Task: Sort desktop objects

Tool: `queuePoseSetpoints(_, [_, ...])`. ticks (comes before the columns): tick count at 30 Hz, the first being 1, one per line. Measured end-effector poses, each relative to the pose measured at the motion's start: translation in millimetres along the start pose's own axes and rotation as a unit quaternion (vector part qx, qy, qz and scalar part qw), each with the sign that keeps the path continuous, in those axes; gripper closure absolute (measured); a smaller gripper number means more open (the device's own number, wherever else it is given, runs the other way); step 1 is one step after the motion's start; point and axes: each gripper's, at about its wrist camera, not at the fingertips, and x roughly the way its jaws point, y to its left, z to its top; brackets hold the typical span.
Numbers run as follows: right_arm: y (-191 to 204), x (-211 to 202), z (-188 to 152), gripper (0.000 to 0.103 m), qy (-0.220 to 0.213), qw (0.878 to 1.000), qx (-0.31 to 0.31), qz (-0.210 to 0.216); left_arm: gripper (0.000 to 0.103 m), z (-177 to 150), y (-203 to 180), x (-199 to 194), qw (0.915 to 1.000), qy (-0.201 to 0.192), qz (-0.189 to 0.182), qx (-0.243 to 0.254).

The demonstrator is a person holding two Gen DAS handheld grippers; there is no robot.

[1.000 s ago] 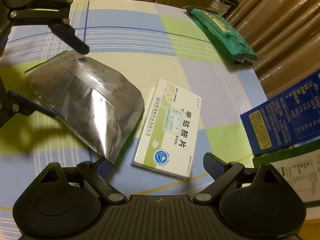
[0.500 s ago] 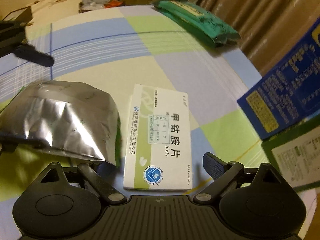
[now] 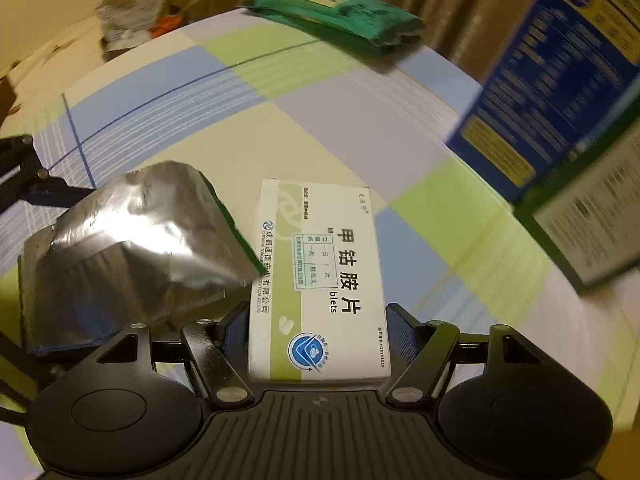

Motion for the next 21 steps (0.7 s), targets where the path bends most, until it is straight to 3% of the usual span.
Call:
queuePoseSetpoints(2, [3.2,-9.0,-5.9,0.035,0.002,1.0,0.027,-0.007,0.034,1.6,0.2,0.7,0.9999,0.007,-0.004,-0.008])
queuePoseSetpoints(6, [12.4,-26.2,-24.6,0.035,0.011,0.995,0.095,-0.015,0.051,4.2,4.8,0.2,0.9988,0.025,-0.008,-0.041])
queuePoseSetpoints(11, [41.2,-48.5,-63.0,0.035,0.011,0.988,0.151,-0.022,0.064,1.9,9.5,-11.0,0.9964,0.035,-0.014,-0.076])
queuePoseSetpoints(21, [103.0,-98.3,-147.6,0.035,-0.013,0.977,0.205,-0.054,0.067,-30.8,-14.1,-64.1,0.9902,0.057,-0.062,-0.111])
